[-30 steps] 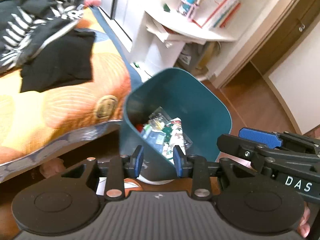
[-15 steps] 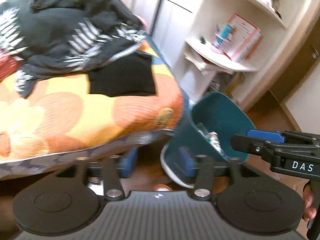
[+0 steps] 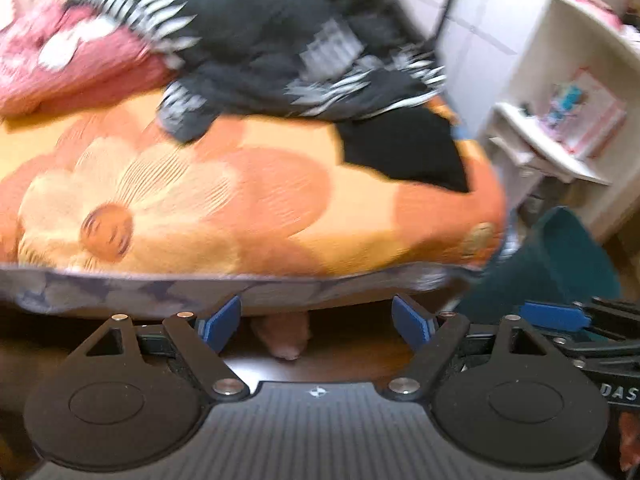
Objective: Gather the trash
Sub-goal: 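Move both tools back under the bed toward the pink mesh sponge, then grasp the pink mesh sponge with the right tool while the left tool grasps the brown wrapper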
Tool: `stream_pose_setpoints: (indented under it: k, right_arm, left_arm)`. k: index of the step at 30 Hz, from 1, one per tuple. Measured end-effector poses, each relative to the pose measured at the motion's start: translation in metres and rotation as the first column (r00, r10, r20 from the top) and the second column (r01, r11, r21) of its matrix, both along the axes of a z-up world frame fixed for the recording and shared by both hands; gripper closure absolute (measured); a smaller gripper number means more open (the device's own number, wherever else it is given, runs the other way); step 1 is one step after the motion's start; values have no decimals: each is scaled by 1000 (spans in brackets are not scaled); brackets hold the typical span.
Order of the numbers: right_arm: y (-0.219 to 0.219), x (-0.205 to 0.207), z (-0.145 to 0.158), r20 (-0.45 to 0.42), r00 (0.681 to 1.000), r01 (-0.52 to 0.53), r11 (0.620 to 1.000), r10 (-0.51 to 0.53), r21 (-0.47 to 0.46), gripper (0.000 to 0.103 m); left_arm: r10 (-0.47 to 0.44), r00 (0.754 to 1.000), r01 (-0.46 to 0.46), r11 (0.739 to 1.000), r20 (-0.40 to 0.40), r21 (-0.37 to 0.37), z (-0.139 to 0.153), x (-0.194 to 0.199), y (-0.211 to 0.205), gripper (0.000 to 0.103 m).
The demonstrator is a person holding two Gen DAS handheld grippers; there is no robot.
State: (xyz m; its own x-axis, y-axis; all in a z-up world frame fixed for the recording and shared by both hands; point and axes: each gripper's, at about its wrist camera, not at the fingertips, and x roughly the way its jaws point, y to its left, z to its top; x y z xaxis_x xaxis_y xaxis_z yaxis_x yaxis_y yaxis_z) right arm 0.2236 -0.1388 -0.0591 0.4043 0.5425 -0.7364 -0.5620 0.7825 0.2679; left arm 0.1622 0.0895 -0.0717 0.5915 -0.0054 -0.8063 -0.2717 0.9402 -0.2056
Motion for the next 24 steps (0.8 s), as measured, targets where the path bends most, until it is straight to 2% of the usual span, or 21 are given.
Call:
stream_pose_setpoints:
  k: [4, 10, 14, 18, 21, 24]
  right_arm:
    - [25, 12, -50, -63, 998, -12, 1000, 10, -20, 51]
    - [56, 33, -132, -151, 988, -27, 997, 16, -71, 51]
    - [68, 57, -185, -220, 975, 17, 997, -34, -80, 51]
    - [81, 75, -228, -235, 971, 23, 997, -41, -77, 51]
    - [87, 88, -258, -264, 963, 37, 997, -54, -67, 51]
    - [90, 103, -288, -292, 954, 55, 996, -71, -63, 51]
  left_arm:
    - [81, 993, -85, 996, -87, -41, -60, 6, 31, 20]
    - [190, 960, -208, 976, -208, -67, -149, 12, 61, 20]
    - [228, 941, -247, 968, -251, -44, -201, 23, 70, 20]
    - [268, 915, -294, 955, -301, -44, -246, 36, 78, 20]
    - [270, 909, -288, 958, -316, -9, -277, 48, 77, 20]
    - [231, 923, -241, 970, -307, 5, -301, 60, 71, 20]
